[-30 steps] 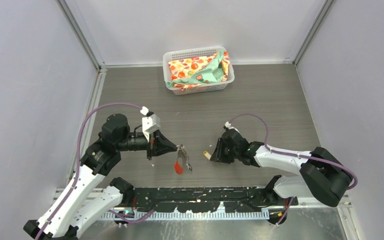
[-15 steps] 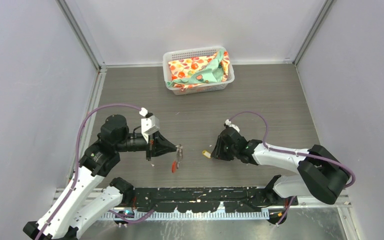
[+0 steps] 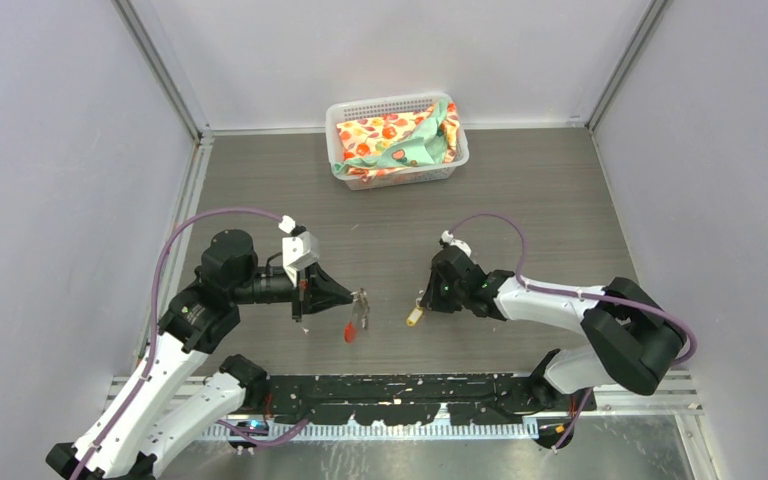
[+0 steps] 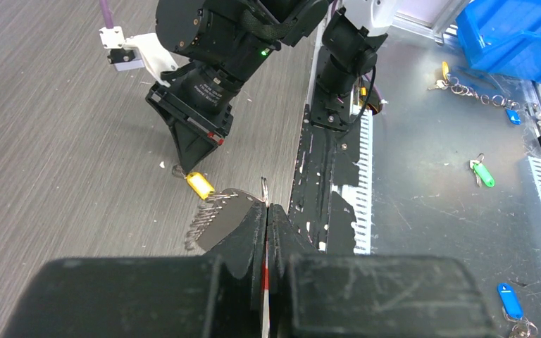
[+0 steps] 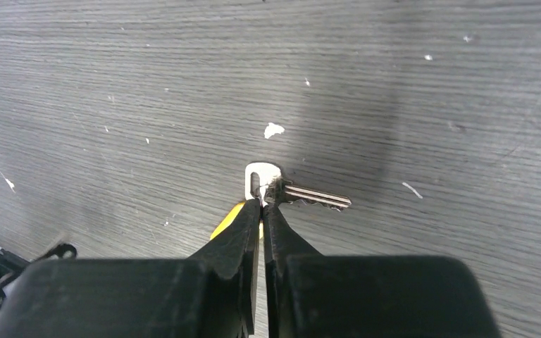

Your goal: Put the keys on the keyring

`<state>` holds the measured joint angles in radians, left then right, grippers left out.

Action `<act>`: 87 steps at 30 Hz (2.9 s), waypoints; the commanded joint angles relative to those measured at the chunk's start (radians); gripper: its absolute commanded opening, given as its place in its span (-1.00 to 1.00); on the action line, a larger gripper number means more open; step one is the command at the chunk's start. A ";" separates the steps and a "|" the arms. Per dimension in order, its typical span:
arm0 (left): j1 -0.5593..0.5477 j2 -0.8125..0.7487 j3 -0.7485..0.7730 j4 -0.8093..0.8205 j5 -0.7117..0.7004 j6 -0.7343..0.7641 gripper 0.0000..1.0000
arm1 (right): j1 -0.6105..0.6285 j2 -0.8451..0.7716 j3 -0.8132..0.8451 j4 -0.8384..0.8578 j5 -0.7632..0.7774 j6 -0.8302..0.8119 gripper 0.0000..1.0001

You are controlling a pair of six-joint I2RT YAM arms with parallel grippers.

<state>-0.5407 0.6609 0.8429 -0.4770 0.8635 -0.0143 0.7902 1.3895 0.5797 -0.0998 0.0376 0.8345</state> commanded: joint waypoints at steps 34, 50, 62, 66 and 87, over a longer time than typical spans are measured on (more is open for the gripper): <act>0.005 0.032 -0.061 0.293 -0.254 0.010 -0.99 | 0.016 -0.371 0.516 -0.317 -0.629 -0.472 -0.98; 0.005 0.037 -0.094 0.413 -0.163 0.003 -0.99 | 0.147 -0.259 0.522 -0.092 -0.375 -0.249 -0.98; 0.004 -0.012 -0.125 0.408 -0.103 0.008 -0.99 | 0.146 -0.247 0.454 0.029 -0.382 -0.155 -0.98; 0.004 -0.018 -0.126 0.409 -0.106 -0.005 -0.99 | 0.145 -0.246 0.442 0.027 -0.409 -0.156 -0.98; 0.004 -0.037 -0.130 0.399 -0.083 -0.018 -0.99 | 0.126 -0.274 0.388 0.054 -0.364 -0.126 -0.98</act>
<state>-0.5407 0.6430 0.7109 -0.1455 0.7471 -0.0261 0.9253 1.1412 0.9764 -0.1009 -0.3515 0.6926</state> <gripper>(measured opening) 0.009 0.020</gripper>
